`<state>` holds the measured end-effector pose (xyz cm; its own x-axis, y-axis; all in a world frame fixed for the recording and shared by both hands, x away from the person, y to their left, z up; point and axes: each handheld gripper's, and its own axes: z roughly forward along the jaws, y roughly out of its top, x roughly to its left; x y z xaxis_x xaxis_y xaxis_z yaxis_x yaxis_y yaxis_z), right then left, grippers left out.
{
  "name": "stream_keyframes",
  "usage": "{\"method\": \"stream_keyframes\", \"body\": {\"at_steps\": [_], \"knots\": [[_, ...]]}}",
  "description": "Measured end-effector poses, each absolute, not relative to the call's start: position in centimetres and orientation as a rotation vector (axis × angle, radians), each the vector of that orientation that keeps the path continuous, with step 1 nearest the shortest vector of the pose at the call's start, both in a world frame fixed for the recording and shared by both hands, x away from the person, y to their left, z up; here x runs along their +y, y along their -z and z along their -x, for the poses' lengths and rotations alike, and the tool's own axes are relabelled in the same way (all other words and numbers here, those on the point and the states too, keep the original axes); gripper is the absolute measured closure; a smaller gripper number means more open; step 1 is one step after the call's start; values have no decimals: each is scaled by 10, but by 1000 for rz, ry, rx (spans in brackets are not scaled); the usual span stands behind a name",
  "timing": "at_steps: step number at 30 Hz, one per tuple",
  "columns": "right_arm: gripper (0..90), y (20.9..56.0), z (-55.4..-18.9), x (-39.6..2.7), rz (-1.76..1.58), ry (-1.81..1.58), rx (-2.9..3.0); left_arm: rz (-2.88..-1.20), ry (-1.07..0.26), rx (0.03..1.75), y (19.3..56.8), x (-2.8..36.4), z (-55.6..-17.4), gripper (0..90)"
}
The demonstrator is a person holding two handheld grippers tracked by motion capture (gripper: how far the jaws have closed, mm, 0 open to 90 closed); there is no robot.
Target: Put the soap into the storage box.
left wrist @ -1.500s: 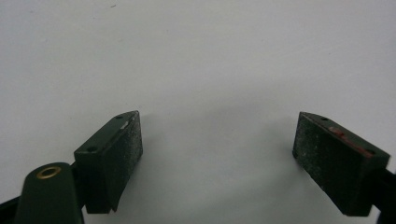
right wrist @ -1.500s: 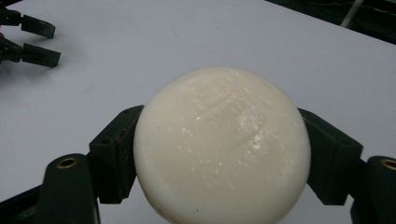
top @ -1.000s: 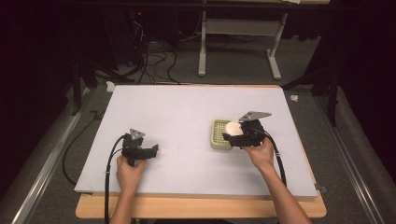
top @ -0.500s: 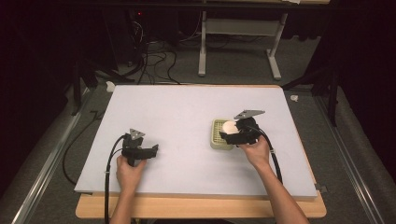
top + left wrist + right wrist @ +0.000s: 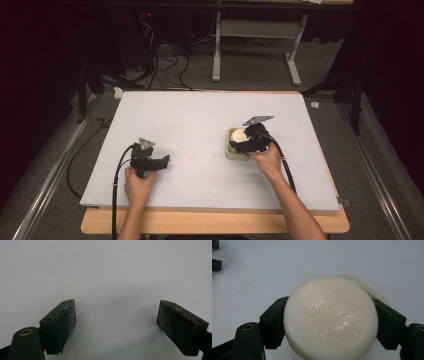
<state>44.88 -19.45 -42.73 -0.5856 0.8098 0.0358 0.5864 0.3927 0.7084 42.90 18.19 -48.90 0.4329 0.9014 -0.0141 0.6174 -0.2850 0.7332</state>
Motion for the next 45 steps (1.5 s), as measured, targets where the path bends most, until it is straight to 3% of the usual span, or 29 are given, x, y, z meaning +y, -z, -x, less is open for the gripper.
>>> {"method": "stream_keyframes", "body": {"at_steps": [26, 45], "knots": [[238, 446, -456, -184, -1207, -871, 2390, -2013, -540, 1275, 489, 182, -429, 163], [237, 427, -447, -198, -1187, -995, 2318, -2014, -540, 1275, 489, 182, -429, 163]]}}
